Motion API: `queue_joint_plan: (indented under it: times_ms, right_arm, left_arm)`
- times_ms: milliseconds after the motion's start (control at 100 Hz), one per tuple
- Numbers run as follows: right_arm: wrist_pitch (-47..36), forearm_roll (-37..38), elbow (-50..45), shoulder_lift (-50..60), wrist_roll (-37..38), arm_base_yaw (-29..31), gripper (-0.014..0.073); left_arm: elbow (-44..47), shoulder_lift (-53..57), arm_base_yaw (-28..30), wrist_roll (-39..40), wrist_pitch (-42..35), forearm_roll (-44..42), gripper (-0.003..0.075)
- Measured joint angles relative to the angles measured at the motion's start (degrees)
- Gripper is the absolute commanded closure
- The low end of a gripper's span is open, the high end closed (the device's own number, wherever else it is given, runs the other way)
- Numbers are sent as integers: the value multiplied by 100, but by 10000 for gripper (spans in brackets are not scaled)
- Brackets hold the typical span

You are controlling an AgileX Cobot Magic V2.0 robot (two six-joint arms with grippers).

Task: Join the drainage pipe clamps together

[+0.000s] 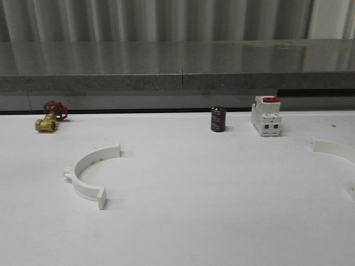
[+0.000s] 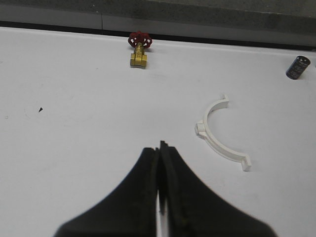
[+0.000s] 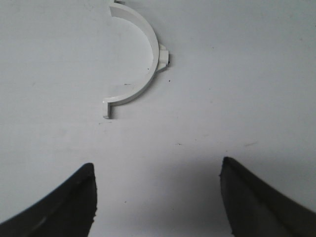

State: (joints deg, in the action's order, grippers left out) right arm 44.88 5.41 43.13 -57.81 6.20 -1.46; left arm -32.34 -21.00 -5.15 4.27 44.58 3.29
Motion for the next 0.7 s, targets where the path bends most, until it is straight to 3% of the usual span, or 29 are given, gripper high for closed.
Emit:
queue_joint_plan:
  times_ms: [270,700]
  right_arm:
    - [366,-145,867,-1542,415,462,64]
    - [355,-632,2260,-4161,61,593,64]
  left_arm:
    - [0,0,0,0,0,0,741]
    - [0,0,0,0,0,0,741]
